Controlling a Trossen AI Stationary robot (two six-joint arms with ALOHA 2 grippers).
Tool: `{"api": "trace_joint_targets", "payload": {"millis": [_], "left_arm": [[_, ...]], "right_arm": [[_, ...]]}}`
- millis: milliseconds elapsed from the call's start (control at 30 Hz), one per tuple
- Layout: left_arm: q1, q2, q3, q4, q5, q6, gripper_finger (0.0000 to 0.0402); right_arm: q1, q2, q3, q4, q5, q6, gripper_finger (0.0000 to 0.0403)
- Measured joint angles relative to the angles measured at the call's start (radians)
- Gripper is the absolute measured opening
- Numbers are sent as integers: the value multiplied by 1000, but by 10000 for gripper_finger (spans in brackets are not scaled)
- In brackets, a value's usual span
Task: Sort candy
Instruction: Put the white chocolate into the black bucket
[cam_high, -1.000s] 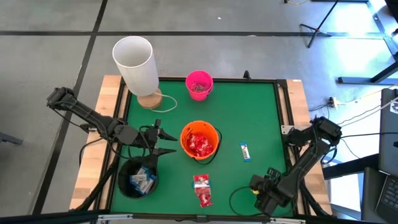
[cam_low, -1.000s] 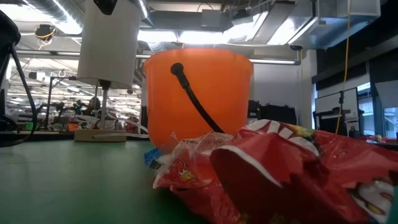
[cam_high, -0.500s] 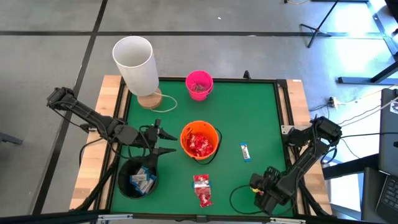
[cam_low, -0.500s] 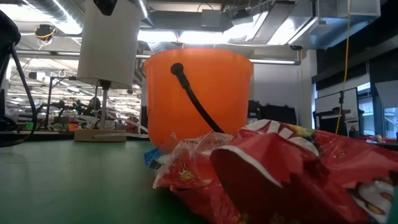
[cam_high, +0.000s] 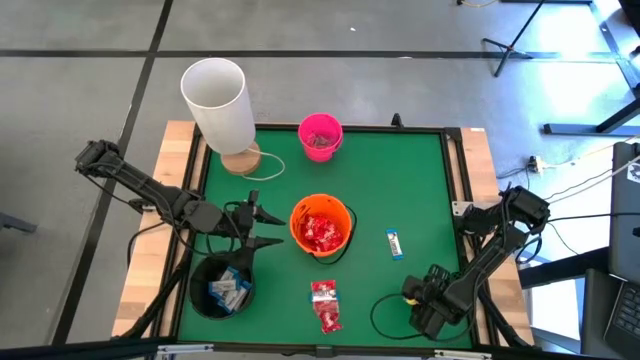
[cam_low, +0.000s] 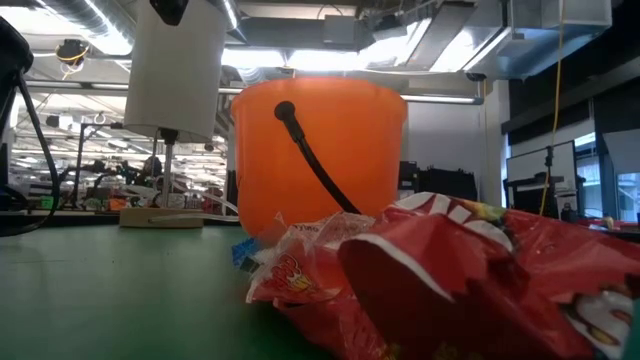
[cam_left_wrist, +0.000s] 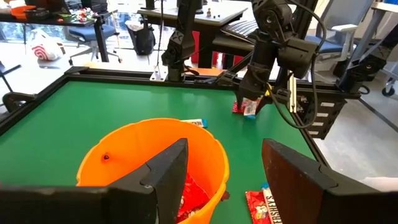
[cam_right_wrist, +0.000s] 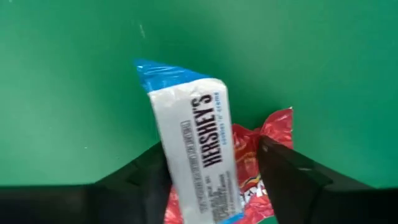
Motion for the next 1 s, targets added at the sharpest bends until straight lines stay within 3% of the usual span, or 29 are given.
{"api": "trace_joint_targets", "payload": {"millis": [167,300,1000], "left_arm": [[0,0,0,0,-17,1,196],[0,0,0,0,-20,1,196],[0,0,0,0,-19,1,196]], "right_arm": [[0,-1,0,-2,-1,-1,154],[0,0,14,-25,-7,-4,130],[-33,-5,61,-32,31,-49,124]]}}
